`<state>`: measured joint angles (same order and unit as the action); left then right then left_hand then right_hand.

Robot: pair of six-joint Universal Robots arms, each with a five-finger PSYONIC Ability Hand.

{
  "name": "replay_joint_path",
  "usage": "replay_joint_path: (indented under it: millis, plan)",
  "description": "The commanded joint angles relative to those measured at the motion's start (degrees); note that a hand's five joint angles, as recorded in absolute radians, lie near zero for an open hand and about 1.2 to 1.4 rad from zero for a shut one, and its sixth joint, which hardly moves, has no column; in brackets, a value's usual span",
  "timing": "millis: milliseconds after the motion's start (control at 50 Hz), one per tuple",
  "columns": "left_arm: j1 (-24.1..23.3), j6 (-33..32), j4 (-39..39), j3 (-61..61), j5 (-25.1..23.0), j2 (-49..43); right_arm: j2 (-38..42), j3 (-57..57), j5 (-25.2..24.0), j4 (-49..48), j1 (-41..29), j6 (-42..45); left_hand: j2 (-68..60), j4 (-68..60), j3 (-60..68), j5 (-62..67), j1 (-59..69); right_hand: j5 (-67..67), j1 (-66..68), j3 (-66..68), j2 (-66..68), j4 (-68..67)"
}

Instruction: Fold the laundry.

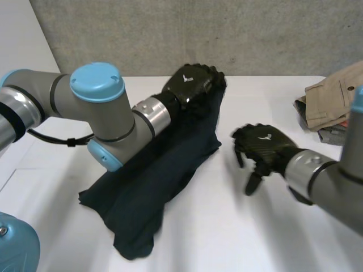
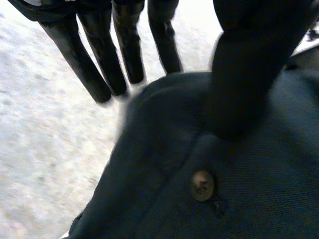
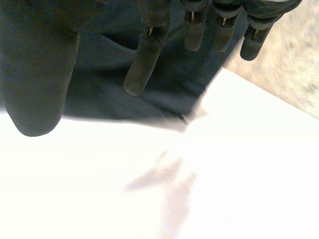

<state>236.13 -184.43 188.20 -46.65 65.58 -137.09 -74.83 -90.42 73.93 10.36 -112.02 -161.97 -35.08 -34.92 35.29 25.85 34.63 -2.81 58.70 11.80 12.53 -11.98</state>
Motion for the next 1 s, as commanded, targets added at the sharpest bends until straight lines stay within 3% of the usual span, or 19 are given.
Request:
replay_joint_path:
  millis: [20,100,120,240,360,440,500,520,540,580,600,660,840,1000]
  plan:
    - [0.38,-6.19,-4.24,-2.74,4.28,3.58,1.17,1.03,-0.45,5.64,6.99,17.90,25.08,24.92,-25.29,-25.85,-24.63,2.81,-48.70,-1.80,-2.53,1.98]
    - [1.08,-7.08,-8.19,-4.59,13.06,8.76,1.62,2.88,-0.98,0.20,6.99,18.44,25.08,24.92,-25.29,-25.85,-24.63,2.81,-48.70,-1.80,-2.53,1.98]
    - [1.00,-7.08,-10.38,-6.33,17.34,11.12,1.61,3.05,-0.98,-1.20,6.99,18.35,25.08,24.92,-25.29,-25.85,-24.63,2.81,-48.70,-1.80,-2.53,1.98]
    - [0.47,-6.73,-17.86,-18.26,28.44,20.52,4.85,3.49,-4.31,-18.40,4.71,18.09,25.08,24.92,-25.29,-25.85,-24.63,2.81,-48.70,-1.80,-2.53,1.98]
    - [-1.90,-7.08,-18.75,-34.44,32.94,28.27,12.49,4.81,-8.00,-28.45,3.04,19.23,25.08,24.92,-25.29,-25.85,-24.63,2.81,-48.70,-1.80,-2.53,1.98]
    - [-4.27,-7.08,-17.79,-42.27,34.08,30.47,17.24,6.56,-9.06,-29.25,3.21,21.68,25.08,24.92,-25.29,-25.85,-24.63,2.06,-47.95,-1.05,-1.79,1.24]
    - [-6.03,-7.08,-17.26,-45.45,34.87,30.74,19.71,8.06,-9.06,-29.08,3.56,23.09,25.08,24.92,-25.29,-25.85,-24.63,-19.47,-26.41,20.48,19.75,-20.30]
    - [-7.17,-7.08,-17.08,-46.77,35.57,30.66,21.02,8.94,-9.24,-28.56,3.82,23.88,25.08,24.92,-25.29,-25.85,-24.63,-56.86,10.98,57.87,57.14,-57.69]
    - [-7.79,-6.99,-16.91,-47.30,36.01,30.65,21.65,9.47,-9.42,-28.29,3.91,24.24,24.21,24.05,-24.42,-24.98,-23.76,-67.09,21.20,68.10,67.36,-67.91]
    - [-8.84,-7.08,-16.64,-48.01,36.89,30.48,22.53,10.43,-9.33,-27.32,4.18,24.33,23.35,23.19,-23.57,-24.13,-22.91,-67.19,21.30,68.20,67.47,-68.02]
    - [-9.63,-7.08,-16.12,-48.44,37.94,29.96,23.05,11.22,-9.16,-25.93,4.61,23.89,23.35,23.19,-23.57,-24.13,-22.91,-62.67,16.79,63.68,62.95,-63.50]
    - [-9.99,-7.08,-15.06,-48.45,39.62,28.73,22.97,11.67,-9.50,-23.20,5.32,21.70,23.35,23.19,-23.57,-24.13,-22.91,2.81,-48.70,-1.80,-2.53,1.98]
    - [-8.14,-8.66,-13.57,-47.48,40.94,24.94,22.00,11.93,-10.56,-18.18,6.73,15.01,22.69,22.53,-22.90,-23.46,-22.24,2.81,-48.70,-1.80,-2.53,1.98]
    - [-7.88,-9.54,-11.11,-47.66,41.73,23.27,24.73,12.55,-14.51,-18.44,8.13,21.34,0.34,0.18,-0.56,-1.11,0.10,2.81,-48.70,-1.80,-2.53,1.98]
